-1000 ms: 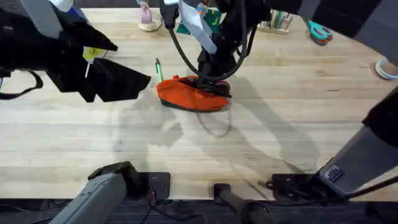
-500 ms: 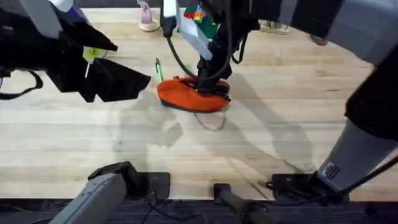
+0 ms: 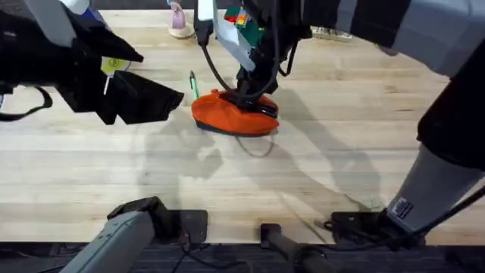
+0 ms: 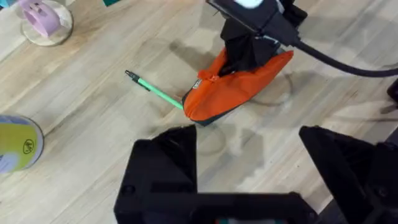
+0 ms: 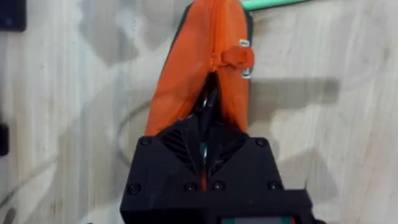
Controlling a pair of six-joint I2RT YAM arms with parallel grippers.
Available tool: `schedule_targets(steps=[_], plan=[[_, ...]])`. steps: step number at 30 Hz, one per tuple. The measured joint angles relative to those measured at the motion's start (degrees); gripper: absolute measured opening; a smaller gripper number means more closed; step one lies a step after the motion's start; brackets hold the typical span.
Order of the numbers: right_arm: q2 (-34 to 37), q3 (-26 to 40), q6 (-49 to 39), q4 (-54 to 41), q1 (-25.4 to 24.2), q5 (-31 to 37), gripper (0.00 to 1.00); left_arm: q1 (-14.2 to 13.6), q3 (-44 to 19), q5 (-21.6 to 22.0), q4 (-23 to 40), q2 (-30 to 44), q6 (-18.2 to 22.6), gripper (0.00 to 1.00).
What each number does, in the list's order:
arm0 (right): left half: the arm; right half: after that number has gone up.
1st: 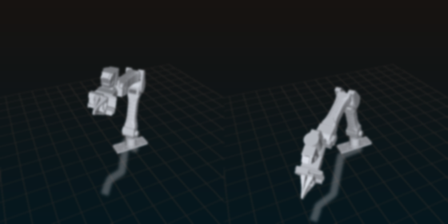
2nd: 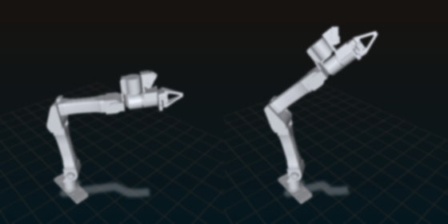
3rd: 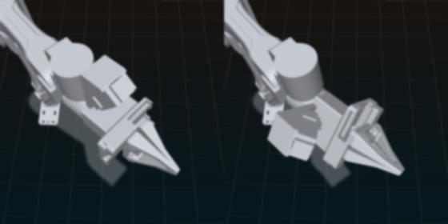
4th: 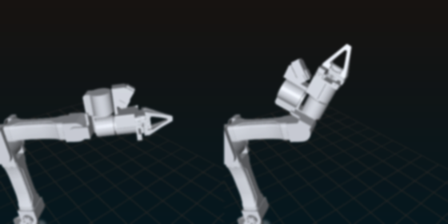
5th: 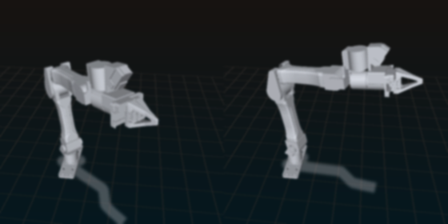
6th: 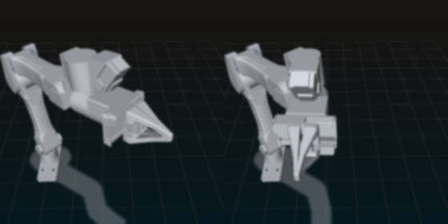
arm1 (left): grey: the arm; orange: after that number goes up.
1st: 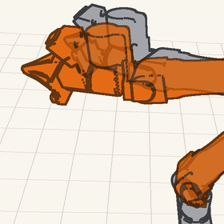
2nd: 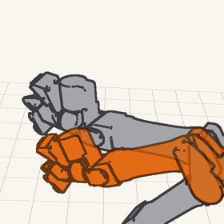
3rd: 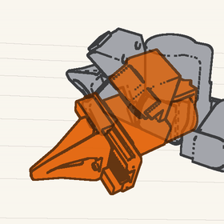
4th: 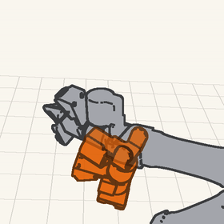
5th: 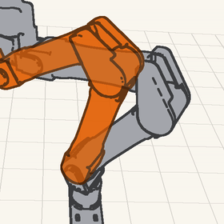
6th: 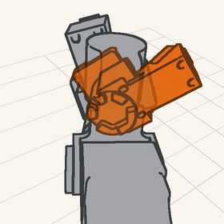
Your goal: Unzip the bag, pick up the pens from the table one at a time and place them inside, then zip the bag closed.
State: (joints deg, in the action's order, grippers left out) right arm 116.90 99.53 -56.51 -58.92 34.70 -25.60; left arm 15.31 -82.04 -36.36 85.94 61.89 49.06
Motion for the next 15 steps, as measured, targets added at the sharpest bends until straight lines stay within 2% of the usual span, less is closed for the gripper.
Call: schedule_targets(steps=[11,13,14,15], plan=[[0.00,-0.04,2.38,3.46,0.57,0.69,0.036,0.00,0.00,0.00,0.01,0.00,0.00,0.993],[0.00,-0.07,2.55,3.42,0.55,0.72,0.127,0.00,0.00,0.00,0.00,0.00,0.00,0.993],[0.00,-0.09,2.80,3.34,0.55,0.76,0.218,0.00,0.00,0.00,-0.01,0.00,0.00,0.993],[0.00,-0.16,2.82,3.19,0.55,0.76,0.370,0.00,0.00,0.00,0.01,0.00,0.00,0.994]])
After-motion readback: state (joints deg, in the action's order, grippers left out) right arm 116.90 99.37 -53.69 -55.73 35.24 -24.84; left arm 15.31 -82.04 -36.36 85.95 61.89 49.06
